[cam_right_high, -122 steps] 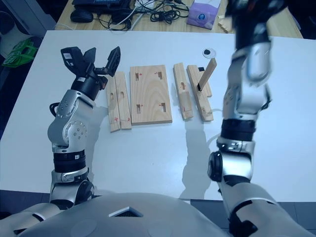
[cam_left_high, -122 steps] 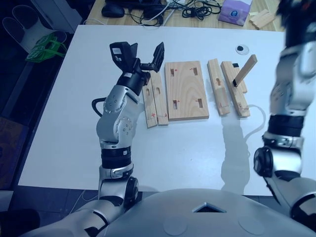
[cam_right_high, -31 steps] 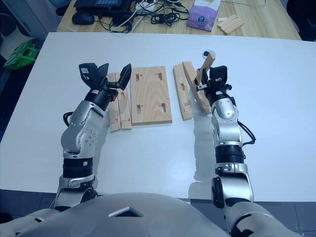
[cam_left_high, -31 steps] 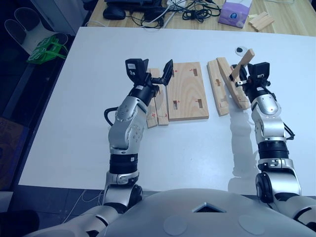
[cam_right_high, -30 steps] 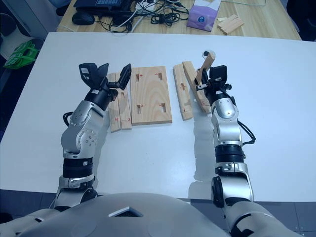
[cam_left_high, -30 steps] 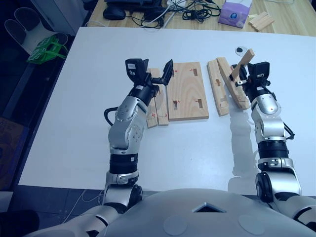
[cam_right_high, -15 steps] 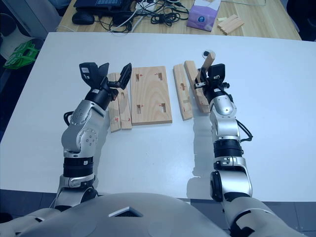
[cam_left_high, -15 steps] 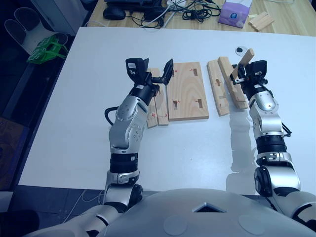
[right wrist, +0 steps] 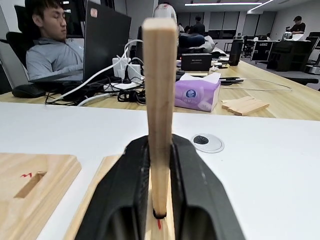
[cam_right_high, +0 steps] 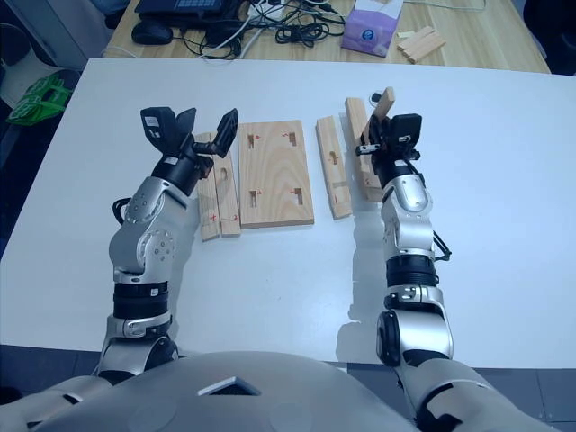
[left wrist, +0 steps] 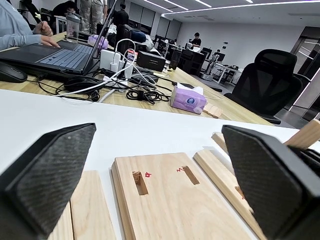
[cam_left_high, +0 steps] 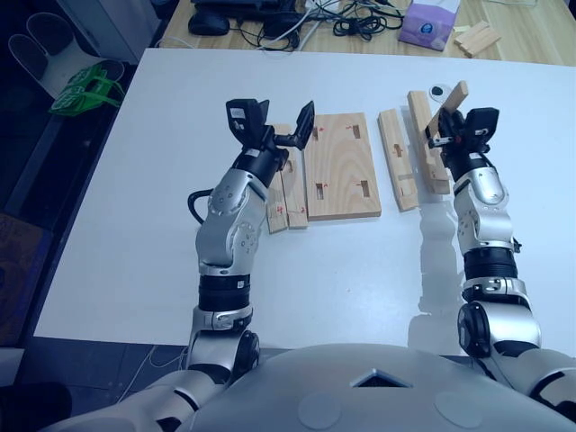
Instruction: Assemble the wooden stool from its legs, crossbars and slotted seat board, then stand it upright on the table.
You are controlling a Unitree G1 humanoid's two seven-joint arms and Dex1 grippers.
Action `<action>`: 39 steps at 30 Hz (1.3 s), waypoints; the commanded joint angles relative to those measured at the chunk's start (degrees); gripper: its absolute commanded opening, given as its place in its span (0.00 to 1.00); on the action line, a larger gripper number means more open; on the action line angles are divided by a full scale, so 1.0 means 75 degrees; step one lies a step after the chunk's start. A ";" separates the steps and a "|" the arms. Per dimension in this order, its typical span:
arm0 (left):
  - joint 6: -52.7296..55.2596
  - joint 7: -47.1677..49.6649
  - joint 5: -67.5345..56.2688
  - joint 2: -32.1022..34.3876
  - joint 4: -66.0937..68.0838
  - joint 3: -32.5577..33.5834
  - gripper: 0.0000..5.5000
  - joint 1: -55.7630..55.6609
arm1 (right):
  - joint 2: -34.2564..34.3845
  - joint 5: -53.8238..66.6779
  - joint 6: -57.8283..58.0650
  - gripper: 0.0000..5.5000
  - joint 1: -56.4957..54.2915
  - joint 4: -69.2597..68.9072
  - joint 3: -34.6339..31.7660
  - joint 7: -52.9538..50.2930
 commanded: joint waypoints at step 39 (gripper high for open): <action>0.6013 0.2792 -0.5585 -0.0756 0.0637 0.3122 0.61 -0.3246 | 0.0159 0.2608 0.1915 0.07 0.1132 -0.4866 0.1503 0.2789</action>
